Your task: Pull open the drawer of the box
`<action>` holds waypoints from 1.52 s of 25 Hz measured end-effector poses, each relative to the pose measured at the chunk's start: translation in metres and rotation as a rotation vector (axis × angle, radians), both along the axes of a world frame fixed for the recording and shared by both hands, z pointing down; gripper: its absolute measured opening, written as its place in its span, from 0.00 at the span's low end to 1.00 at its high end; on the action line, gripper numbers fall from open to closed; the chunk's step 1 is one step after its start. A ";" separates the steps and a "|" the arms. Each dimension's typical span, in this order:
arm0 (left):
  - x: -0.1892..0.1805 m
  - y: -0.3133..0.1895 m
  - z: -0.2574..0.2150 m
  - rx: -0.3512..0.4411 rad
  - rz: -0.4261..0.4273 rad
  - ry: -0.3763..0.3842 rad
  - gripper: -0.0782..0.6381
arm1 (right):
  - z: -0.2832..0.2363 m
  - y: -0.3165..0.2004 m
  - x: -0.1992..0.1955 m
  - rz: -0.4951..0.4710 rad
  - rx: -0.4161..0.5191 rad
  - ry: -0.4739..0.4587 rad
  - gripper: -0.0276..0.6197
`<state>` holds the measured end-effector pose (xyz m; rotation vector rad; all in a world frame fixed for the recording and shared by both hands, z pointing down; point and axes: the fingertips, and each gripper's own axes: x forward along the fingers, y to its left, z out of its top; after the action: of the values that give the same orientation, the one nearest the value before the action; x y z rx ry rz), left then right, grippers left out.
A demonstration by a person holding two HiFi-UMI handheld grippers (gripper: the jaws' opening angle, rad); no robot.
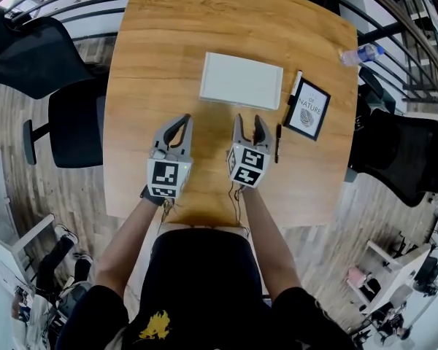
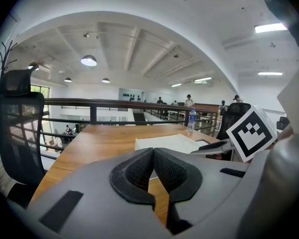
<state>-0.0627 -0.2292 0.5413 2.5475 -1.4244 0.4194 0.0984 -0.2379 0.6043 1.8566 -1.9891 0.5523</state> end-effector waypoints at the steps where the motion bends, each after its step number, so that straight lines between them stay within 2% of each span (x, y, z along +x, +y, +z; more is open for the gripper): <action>1: 0.001 -0.003 0.003 -0.006 0.000 0.000 0.13 | 0.004 -0.003 -0.001 -0.001 -0.008 0.000 0.32; 10: 0.005 -0.022 0.034 -0.057 -0.002 -0.014 0.13 | 0.043 -0.019 -0.008 0.025 -0.085 0.005 0.32; 18: 0.013 -0.024 0.043 -0.082 -0.008 -0.004 0.13 | 0.061 -0.027 -0.008 0.043 -0.124 0.012 0.28; 26: 0.017 -0.025 0.045 -0.089 0.001 0.001 0.13 | 0.071 -0.033 -0.007 0.041 -0.144 0.032 0.25; 35: 0.019 -0.019 0.046 -0.095 0.016 0.000 0.13 | 0.071 -0.036 -0.015 0.021 -0.142 0.057 0.15; 38: 0.018 -0.018 0.044 -0.093 0.016 0.000 0.13 | 0.070 -0.037 -0.015 0.021 -0.136 0.070 0.15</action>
<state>-0.0449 -0.2475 0.5852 2.4871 -1.3521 0.4763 0.0829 -0.2746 0.6740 1.7917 -1.8420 0.6046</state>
